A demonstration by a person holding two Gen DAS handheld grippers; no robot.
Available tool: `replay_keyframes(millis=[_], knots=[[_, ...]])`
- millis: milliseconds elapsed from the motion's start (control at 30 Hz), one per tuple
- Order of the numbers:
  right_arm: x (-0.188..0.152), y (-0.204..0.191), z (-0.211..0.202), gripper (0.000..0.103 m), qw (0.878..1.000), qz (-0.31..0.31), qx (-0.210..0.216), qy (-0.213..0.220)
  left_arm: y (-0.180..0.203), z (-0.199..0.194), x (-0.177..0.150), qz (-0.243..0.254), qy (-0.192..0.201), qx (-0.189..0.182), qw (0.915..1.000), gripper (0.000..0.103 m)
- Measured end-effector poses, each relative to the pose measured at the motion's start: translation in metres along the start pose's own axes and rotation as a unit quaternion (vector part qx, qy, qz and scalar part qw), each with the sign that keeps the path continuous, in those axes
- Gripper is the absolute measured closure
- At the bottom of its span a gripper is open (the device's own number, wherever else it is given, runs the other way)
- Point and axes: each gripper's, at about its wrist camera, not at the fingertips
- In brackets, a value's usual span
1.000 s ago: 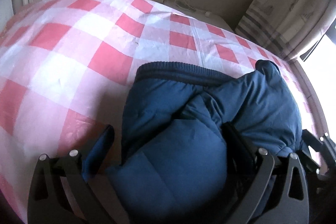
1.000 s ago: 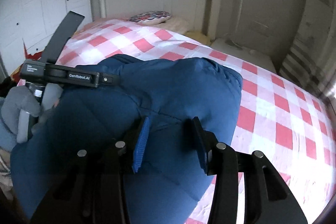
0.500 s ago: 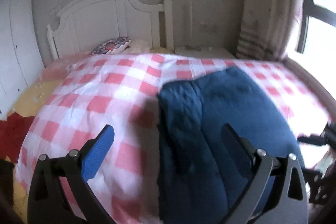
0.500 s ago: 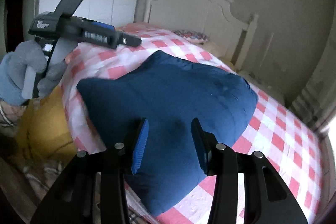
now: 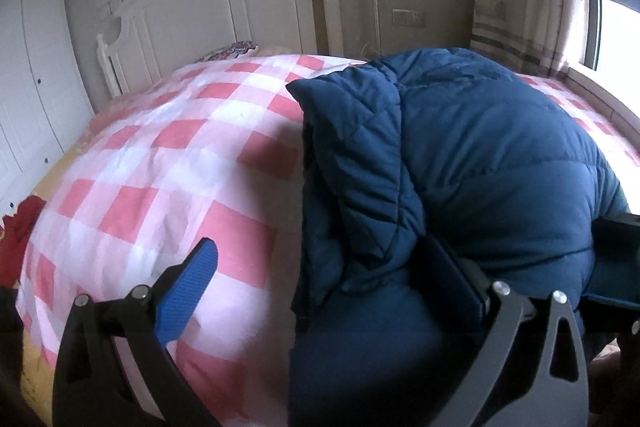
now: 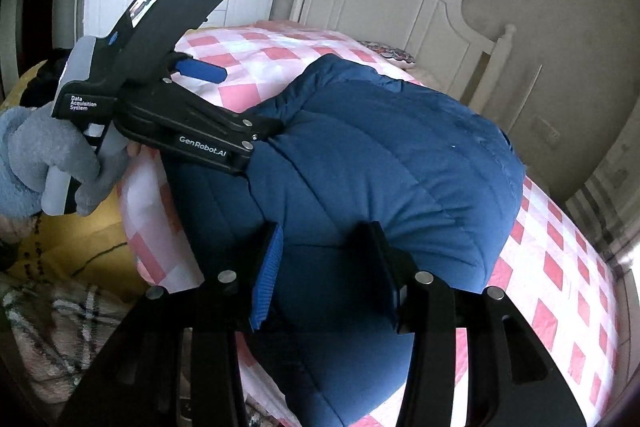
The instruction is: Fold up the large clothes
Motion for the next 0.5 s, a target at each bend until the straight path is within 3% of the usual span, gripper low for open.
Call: replay_keyframes(millis=[100,233,267,300,367,500], knots=[[0.009,0.002,-0.011,0.058,1.0,0.004,0.01,-0.003,-0.002,0.001,0.001,-0.004,-0.001,-0.003,1.0,0.002],[0.013,-0.002,-0.033,0.058,0.999,-0.003,0.018,0.042,-0.002,0.0,0.001,-0.005,-0.002,-0.004,1.0,0.002],[0.013,-0.002,-0.031,0.058,0.999,-0.003,0.025,0.038,-0.002,0.0,0.001,-0.007,-0.001,-0.005,1.0,0.002],[0.009,-0.006,-0.018,0.057,1.0,-0.01,0.027,0.005,-0.003,0.001,0.001,-0.009,-0.001,-0.007,0.9999,0.002],[0.003,-0.011,-0.008,0.056,1.0,-0.02,0.018,-0.001,-0.002,0.001,0.0,-0.007,0.0,-0.006,1.0,0.002],[0.016,-0.001,-0.015,0.056,0.998,-0.014,0.049,-0.022,-0.003,0.002,0.0,-0.004,-0.001,-0.005,1.0,0.002]])
Point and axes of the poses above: each gripper's, at about its wrist camera, not at the fingertips, and z roughly the way its jaws point, y to its right, x to its top, and after that the axes turned 1 degree about x, right-handed
